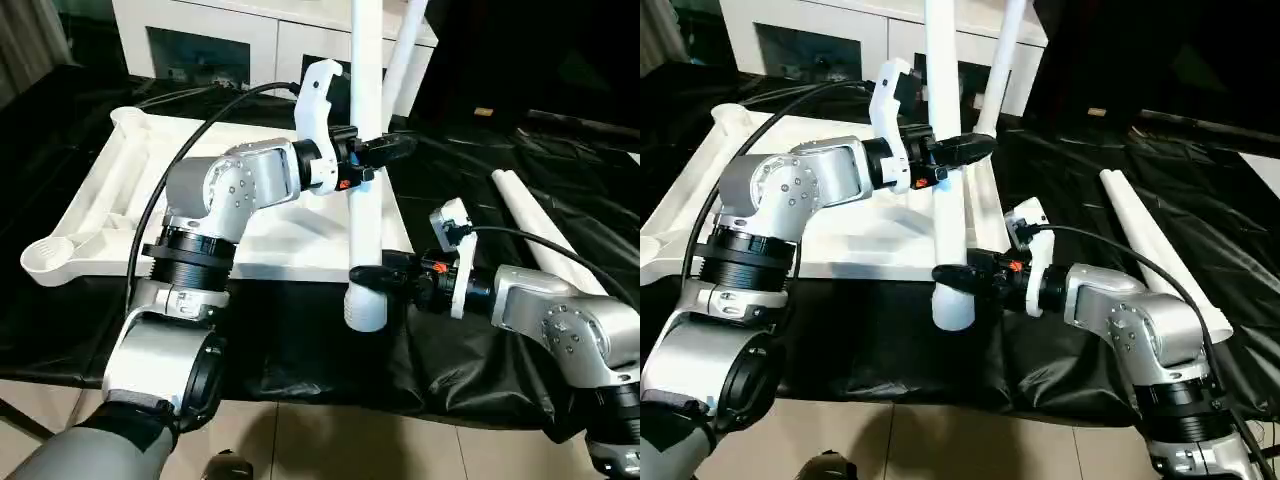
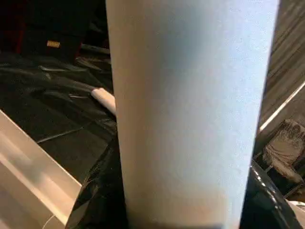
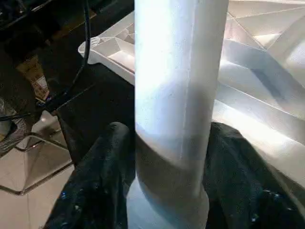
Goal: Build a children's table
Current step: Insert table leg to table base
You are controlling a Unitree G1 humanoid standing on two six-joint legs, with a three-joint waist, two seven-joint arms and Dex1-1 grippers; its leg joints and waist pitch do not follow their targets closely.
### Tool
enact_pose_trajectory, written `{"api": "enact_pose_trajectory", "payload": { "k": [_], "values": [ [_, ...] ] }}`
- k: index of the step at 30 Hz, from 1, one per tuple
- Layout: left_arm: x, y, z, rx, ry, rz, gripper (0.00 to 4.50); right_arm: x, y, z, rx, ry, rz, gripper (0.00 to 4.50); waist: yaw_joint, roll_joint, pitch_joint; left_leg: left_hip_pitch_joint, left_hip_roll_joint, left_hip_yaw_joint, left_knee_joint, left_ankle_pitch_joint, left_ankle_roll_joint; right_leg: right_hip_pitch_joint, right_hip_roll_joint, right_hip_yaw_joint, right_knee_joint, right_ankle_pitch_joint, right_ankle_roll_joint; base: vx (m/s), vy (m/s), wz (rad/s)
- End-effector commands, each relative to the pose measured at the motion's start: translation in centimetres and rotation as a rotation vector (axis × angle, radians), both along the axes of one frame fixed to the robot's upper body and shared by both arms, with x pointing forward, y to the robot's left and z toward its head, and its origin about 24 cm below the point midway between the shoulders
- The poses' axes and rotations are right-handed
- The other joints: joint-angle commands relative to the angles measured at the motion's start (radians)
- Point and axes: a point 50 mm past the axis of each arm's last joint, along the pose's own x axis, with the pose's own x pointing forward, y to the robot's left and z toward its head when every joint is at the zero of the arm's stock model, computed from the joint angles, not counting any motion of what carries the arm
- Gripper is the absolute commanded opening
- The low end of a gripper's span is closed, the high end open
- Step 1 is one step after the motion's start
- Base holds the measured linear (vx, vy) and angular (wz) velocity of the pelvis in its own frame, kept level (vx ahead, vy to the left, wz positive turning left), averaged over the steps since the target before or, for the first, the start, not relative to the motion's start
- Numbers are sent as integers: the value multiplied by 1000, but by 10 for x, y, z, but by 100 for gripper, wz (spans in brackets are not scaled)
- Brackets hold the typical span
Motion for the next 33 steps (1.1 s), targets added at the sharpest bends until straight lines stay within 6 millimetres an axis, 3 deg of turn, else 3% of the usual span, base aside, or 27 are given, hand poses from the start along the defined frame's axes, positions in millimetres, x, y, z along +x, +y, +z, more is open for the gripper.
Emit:
{"api": "enact_pose_trajectory", "payload": {
  "k": [1, 7, 9, 10, 12, 15, 16, 17, 18, 20, 23, 30, 33],
  "values": [
    [-4, -4, 12, -43, -46, -8, 172, -3, 7, -3, 24, 5, 36, 213, -4, -6, -87, 26, 15, 4, -62, -146, -45, 40, -50, 24, -68, -93, -170, 0, 0, 0],
    [-11, -5, 10, -69, -78, -62, 172, -6, 5, -2, 66, -3, 56, 183, -5, -6, -87, 26, 15, 4, -62, -142, -39, 41, -49, 24, -67, -79, -176, 0, 0, 0],
    [-22, -6, 11, -99, -112, -169, 228, -9, 3, -1, 93, -6, 73, 182, -5, -4, -87, 26, 15, 4, -63, -144, -36, 40, -48, 24, -67, -80, -178, 0, 0, 0],
    [-32, -6, 11, -152, -103, -286, 242, -12, 1, 1, 111, -7, 91, 182, -3, -5, -87, 26, 14, 5, -62, -145, -32, 42, -50, 24, -66, -85, -186, 0, 0, 0],
    [-37, -5, 10, -167, -98, -341, 251, -14, 0, 1, 121, -7, 106, 181, -5, -1, -87, 28, 16, 5, -63, -155, -34, 37, -46, 23, -64, -77, -199, 0, 0, 0],
    [-45, 0, 7, -167, -151, -425, 269, -18, -2, 4, 142, -9, 138, 181, -7, 0, -83, 27, 17, 5, -68, -188, -39, 37, -48, 24, -71, -133, -182, 0, 0, 0],
    [-47, 2, 7, -164, -180, -440, 284, -19, -3, 4, 146, -8, 145, 181, -7, 5, -82, 29, 17, 3, -69, -204, -45, 34, -49, 24, -75, -158, -173, 0, 0, 0],
    [-52, 7, 2, -147, -208, -507, 288, -22, -6, 5, 146, -6, 178, 181, -8, 2, -82, 28, 16, 2, -71, -214, -51, 35, -49, 25, -78, -183, -160, 0, 0, 0],
    [-54, 10, 0, -136, -210, -531, 290, -24, -6, 5, 145, -6, 197, 181, -7, 7, -83, 31, 19, 2, -71, -218, -56, 33, -49, 26, -76, -186, -154, 0, 0, 0],
    [-55, 12, -2, -121, -207, -544, 290, -26, -7, 6, 145, -6, 214, 181, -9, 5, -83, 29, 19, 1, -73, -218, -58, 35, -47, 25, -75, -178, -152, 0, 0, 0],
    [-49, 15, -5, -68, -204, -495, 255, -27, -9, 7, 145, -6, 223, 181, -8, 8, -83, 34, 19, 2, -71, -238, -64, 28, -49, 25, -74, -188, -161, 0, 0, 0],
    [-37, 22, -8, -24, -219, -403, 204, -25, -14, 9, 133, -14, 227, 181, -7, 0, -86, 29, 16, 4, -68, -198, -60, 33, -49, 24, -70, -147, -163, 0, 0, 0],
    [-33, 23, -9, -20, -219, -359, 197, -25, -13, 9, 124, -17, 228, 181, -7, 1, -87, 29, 16, 5, -67, -187, -55, 34, -49, 24, -68, -129, -172, 0, 0, 0]
  ]
}}
